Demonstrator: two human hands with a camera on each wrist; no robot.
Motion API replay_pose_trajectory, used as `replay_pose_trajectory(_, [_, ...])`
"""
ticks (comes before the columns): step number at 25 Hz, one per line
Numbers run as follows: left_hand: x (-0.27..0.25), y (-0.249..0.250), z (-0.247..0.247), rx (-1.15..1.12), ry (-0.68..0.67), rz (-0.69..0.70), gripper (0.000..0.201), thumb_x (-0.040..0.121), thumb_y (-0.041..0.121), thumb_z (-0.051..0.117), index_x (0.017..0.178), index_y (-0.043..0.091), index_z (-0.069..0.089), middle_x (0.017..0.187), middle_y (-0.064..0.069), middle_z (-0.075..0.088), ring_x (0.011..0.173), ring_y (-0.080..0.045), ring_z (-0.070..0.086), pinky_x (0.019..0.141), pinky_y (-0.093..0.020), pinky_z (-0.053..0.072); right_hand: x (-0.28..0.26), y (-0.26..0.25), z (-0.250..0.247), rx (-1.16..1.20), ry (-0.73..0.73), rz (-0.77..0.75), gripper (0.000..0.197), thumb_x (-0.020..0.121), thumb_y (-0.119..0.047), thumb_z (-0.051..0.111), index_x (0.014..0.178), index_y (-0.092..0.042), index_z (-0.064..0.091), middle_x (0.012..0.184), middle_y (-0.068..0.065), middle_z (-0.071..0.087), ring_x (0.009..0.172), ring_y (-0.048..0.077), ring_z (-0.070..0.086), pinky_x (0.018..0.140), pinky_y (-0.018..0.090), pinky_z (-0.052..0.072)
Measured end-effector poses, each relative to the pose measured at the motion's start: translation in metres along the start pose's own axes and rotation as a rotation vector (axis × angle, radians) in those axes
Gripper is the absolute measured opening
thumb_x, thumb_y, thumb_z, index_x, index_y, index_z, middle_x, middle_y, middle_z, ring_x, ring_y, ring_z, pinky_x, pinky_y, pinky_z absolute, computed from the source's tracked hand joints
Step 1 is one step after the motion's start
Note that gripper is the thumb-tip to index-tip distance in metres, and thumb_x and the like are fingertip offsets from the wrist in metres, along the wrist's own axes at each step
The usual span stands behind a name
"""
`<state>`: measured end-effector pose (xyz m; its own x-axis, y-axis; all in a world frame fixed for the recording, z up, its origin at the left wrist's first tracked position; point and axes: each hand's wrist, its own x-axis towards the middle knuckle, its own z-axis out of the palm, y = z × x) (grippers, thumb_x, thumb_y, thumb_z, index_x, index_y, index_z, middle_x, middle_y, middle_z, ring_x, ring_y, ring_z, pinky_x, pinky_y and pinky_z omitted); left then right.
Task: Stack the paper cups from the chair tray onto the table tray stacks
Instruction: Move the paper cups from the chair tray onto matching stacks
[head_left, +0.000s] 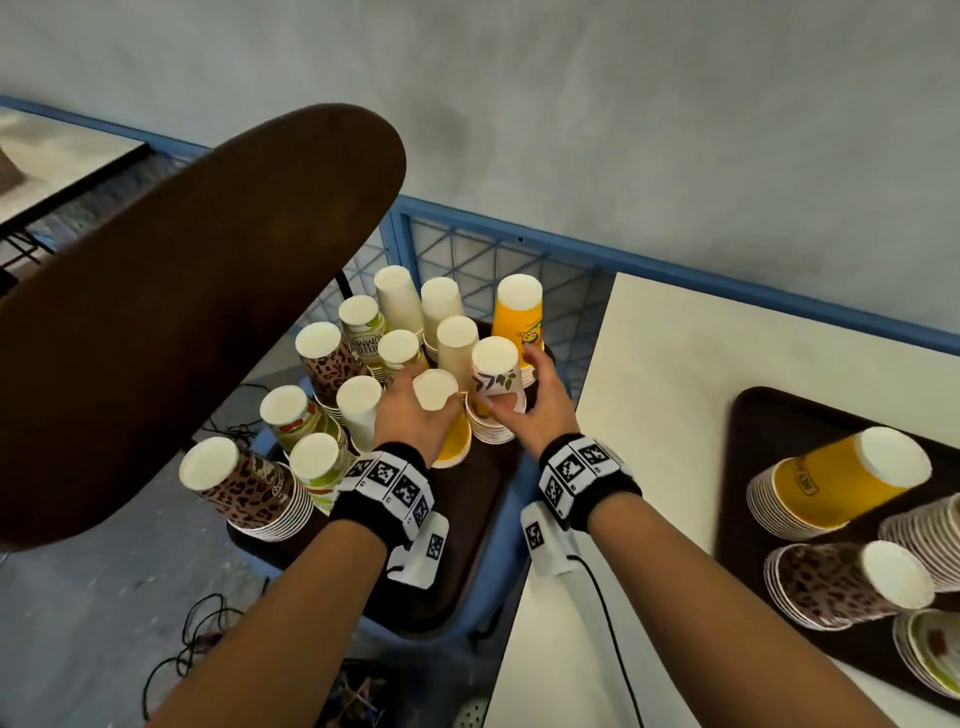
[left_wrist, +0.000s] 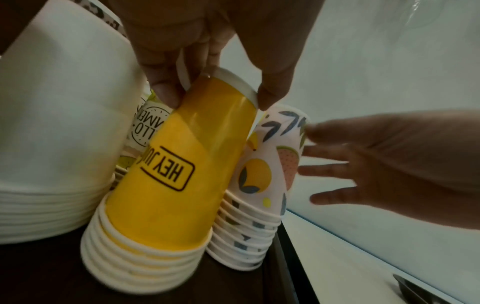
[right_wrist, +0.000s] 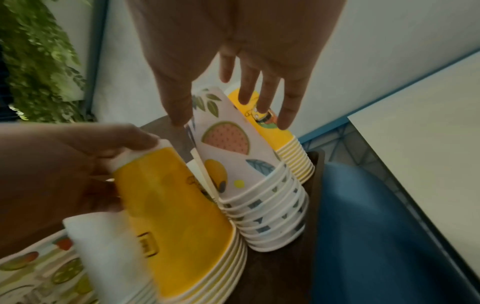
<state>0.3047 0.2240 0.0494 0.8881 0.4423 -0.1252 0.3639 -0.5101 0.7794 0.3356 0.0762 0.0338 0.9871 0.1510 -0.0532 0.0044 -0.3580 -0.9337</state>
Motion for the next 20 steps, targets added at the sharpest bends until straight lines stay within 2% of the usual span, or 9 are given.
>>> replay_pose_trajectory(3, [-0.015, -0.014, -0.003, -0.068, -0.038, -0.009, 0.055, 0.074, 0.021, 0.072, 0.125, 0.014, 0.052, 0.117, -0.008, 0.061, 0.109, -0.023, 0.056, 0.087, -0.021, 0.039, 0.015, 0.011, 0.006, -0.037, -0.078, 0.104, 0.082, 0.071, -0.019, 0.078, 0.139, -0.017, 0.033, 0.126, 0.003, 0.055, 0.117, 0.017, 0.051, 0.095, 0.019, 0.036])
replay_pose_trajectory(5, [-0.025, -0.029, -0.002, -0.134, -0.037, -0.018, 0.057, 0.072, 0.018, 0.074, 0.125, 0.018, 0.052, 0.112, -0.003, 0.062, 0.103, -0.017, 0.057, 0.087, -0.023, 0.042, 0.024, 0.021, 0.013, -0.03, -0.117, 0.181, 0.082, 0.067, -0.02, 0.08, 0.137, -0.019, 0.036, 0.125, 0.005, 0.059, 0.118, 0.021, 0.054, 0.098, 0.025, 0.04])
replay_pose_trajectory(7, [-0.03, -0.044, 0.004, -0.188, -0.056, -0.023, 0.07, 0.067, 0.018, 0.079, 0.129, 0.019, 0.045, 0.113, 0.001, 0.059, 0.107, -0.016, 0.055, 0.093, -0.026, 0.043, 0.029, 0.026, 0.021, -0.043, -0.111, 0.227, 0.093, 0.057, -0.03, 0.084, 0.135, -0.025, 0.036, 0.126, 0.003, 0.058, 0.118, 0.022, 0.055, 0.105, 0.035, 0.042])
replay_pose_trajectory(9, [-0.032, -0.055, 0.015, -0.201, -0.12, -0.101, 0.084, 0.063, 0.018, 0.082, 0.135, 0.019, 0.038, 0.12, 0.001, 0.056, 0.116, -0.019, 0.052, 0.096, -0.023, 0.037, 0.035, 0.034, 0.031, -0.13, -0.109, 0.24, 0.101, 0.044, -0.046, 0.083, 0.133, -0.027, 0.038, 0.128, 0.007, 0.054, 0.118, 0.026, 0.052, 0.105, 0.043, 0.042])
replay_pose_trajectory(10, [-0.033, -0.061, 0.022, -0.198, -0.143, -0.152, 0.088, 0.063, 0.02, 0.082, 0.137, 0.019, 0.035, 0.126, -0.001, 0.056, 0.121, -0.021, 0.051, 0.097, -0.023, 0.035, 0.036, 0.037, 0.035, -0.17, -0.122, 0.243, 0.099, 0.045, -0.047, 0.083, 0.131, -0.025, 0.041, 0.128, 0.01, 0.05, 0.117, 0.028, 0.051, 0.105, 0.044, 0.041])
replay_pose_trajectory(12, [-0.032, -0.07, 0.033, -0.216, -0.142, -0.224, 0.091, 0.064, 0.022, 0.082, 0.14, 0.022, 0.032, 0.134, -0.004, 0.054, 0.124, -0.024, 0.049, 0.097, -0.024, 0.035, 0.032, 0.037, 0.038, -0.134, -0.131, 0.26, 0.088, 0.053, -0.035, 0.086, 0.129, -0.02, 0.045, 0.124, 0.008, 0.047, 0.112, 0.024, 0.051, 0.105, 0.039, 0.041])
replay_pose_trajectory(15, [-0.032, -0.076, 0.035, -0.245, -0.084, -0.26, 0.09, 0.059, 0.02, 0.083, 0.136, 0.018, 0.037, 0.129, -0.008, 0.056, 0.12, -0.026, 0.053, 0.092, -0.025, 0.037, 0.021, 0.041, 0.038, 0.014, -0.178, 0.243, 0.084, 0.056, -0.015, 0.084, 0.128, -0.018, 0.041, 0.116, 0.003, 0.055, 0.106, 0.019, 0.055, 0.092, 0.029, 0.046])
replay_pose_trajectory(18, [-0.032, -0.078, 0.024, -0.29, -0.066, -0.238, 0.087, 0.055, 0.018, 0.081, 0.132, 0.011, 0.042, 0.126, -0.013, 0.057, 0.116, -0.028, 0.054, 0.089, -0.028, 0.039, 0.008, 0.036, 0.044, -0.004, -0.173, 0.203, 0.094, 0.04, -0.035, 0.079, 0.125, -0.028, 0.041, 0.119, 0.004, 0.057, 0.111, 0.022, 0.054, 0.096, 0.035, 0.047])
replay_pose_trajectory(20, [-0.033, -0.08, 0.016, -0.315, -0.059, -0.2, 0.1, 0.041, 0.031, 0.076, 0.132, 0.009, 0.042, 0.126, -0.016, 0.057, 0.114, -0.029, 0.054, 0.091, -0.033, 0.042, 0.0, 0.036, 0.045, -0.036, -0.154, 0.172, 0.094, 0.035, -0.044, 0.073, 0.123, -0.031, 0.041, 0.119, 0.005, 0.055, 0.113, 0.026, 0.052, 0.101, 0.044, 0.044])
